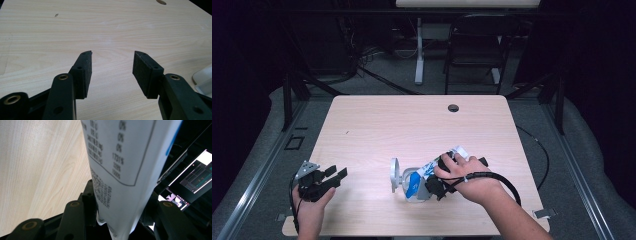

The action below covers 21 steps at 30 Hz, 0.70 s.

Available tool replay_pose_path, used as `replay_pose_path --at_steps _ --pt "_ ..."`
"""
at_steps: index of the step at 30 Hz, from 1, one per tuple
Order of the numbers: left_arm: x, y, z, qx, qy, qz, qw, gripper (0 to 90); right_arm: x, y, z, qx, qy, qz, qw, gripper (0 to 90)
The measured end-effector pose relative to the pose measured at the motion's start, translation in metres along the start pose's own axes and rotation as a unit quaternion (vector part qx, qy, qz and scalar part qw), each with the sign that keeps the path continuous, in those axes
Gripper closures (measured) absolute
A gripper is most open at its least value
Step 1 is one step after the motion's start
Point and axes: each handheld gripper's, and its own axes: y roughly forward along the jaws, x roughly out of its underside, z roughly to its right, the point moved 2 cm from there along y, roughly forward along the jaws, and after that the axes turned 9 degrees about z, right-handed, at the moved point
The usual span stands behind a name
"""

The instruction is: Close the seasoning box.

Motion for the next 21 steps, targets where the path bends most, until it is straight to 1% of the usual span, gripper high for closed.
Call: replay_pose_path --at_steps 2,3,5,21 --pt "0.0001 0.0002 -0.0001 -0.001 -0.001 0.002 1.0000 50.1 0.0000 -0.0001 -0.0001 -0.001 0.001 0.001 1.0000 58.0" --pt "0.0000 0.0000 -0.0002 0.000 0.000 0.000 1.0000 50.2 0.0001 0.0009 -0.0010 -0.003 0.010 0.011 0.9999 58.0" --pt "0.0002 0.0003 -0.0001 -0.001 -0.001 0.002 1.0000 50.2 0.0000 -0.0004 0.0003 -0.001 0.000 -0.001 1.0000 58.0" --pt "0.0005 0.0005 -0.0005 -0.002 -0.002 0.003 1.0000 50.2 -0.0006 -0.0001 0.0007 -0.001 0.000 -0.001 1.0000 58.2"
